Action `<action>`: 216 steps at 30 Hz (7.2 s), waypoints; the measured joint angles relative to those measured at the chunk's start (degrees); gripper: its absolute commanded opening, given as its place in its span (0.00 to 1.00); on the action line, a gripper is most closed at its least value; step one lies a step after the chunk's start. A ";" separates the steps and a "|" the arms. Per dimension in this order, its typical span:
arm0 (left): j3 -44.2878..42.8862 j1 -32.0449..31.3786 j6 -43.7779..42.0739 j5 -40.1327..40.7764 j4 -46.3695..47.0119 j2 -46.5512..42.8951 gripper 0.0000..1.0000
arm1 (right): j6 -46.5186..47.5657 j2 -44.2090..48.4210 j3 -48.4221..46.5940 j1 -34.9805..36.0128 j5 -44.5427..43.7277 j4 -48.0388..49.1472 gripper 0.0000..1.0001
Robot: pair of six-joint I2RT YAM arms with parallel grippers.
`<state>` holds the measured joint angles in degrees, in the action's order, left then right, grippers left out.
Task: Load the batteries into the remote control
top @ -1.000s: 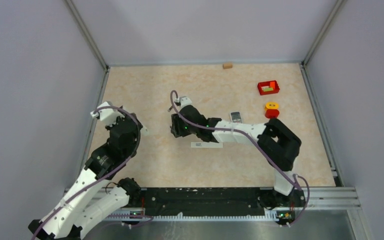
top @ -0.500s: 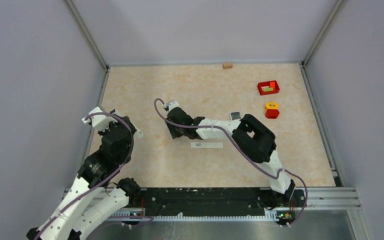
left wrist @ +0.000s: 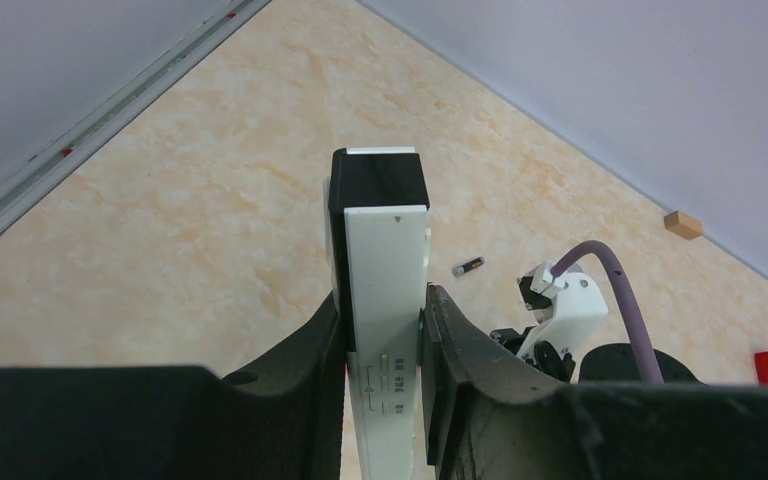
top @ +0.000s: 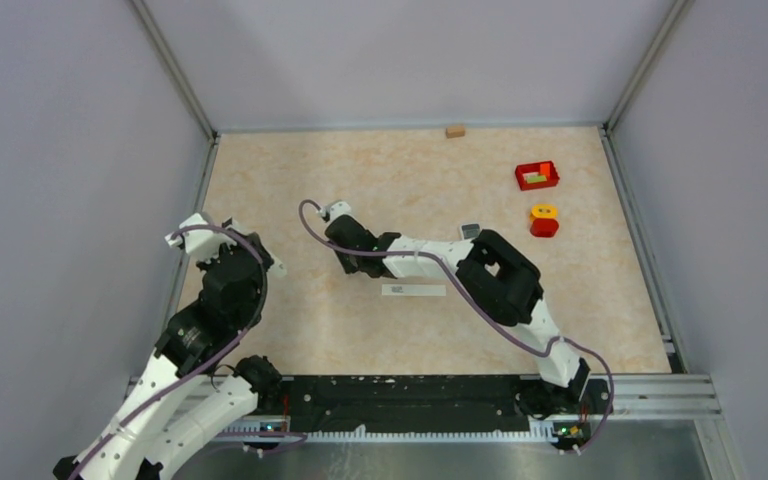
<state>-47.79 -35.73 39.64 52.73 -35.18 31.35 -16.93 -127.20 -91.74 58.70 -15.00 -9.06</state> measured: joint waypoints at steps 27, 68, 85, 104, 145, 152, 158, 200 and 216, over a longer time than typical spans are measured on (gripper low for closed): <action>3.63 3.41 -5.97 -56.33 23.52 22.36 0.03 | -8.17 55.76 43.19 -10.82 8.44 6.14 0.04; 6.69 10.64 23.67 -77.79 46.14 32.24 0.00 | -16.79 62.90 37.66 -10.67 24.00 0.59 0.07; 8.02 12.79 26.71 -81.53 49.77 32.59 0.00 | -15.67 57.77 33.11 -8.35 22.32 -4.33 0.11; 8.11 13.20 26.60 -81.64 50.51 33.27 0.00 | -16.55 55.87 29.70 -7.67 19.69 -8.66 0.08; 11.50 15.32 32.96 -82.05 51.71 31.01 0.00 | -24.96 63.04 34.67 -7.58 17.77 -1.79 0.77; 11.80 15.32 39.12 -82.07 53.29 26.16 0.00 | -35.15 70.25 42.73 -7.58 16.65 8.22 0.83; 11.82 15.32 44.63 -81.61 56.61 24.04 0.00 | -45.33 73.55 51.67 -7.56 16.09 22.82 0.84; 12.15 15.37 54.12 -79.23 63.01 24.68 0.00 | -56.94 65.13 56.52 -7.43 18.14 45.66 0.42; 12.04 15.37 44.76 -79.06 61.35 23.85 0.00 | -64.24 65.29 54.10 -7.04 17.20 34.45 0.31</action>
<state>-35.75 -20.36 84.40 -26.33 26.17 55.20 -81.17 -61.91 -37.65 51.66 2.20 25.39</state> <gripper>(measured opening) 0.317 0.330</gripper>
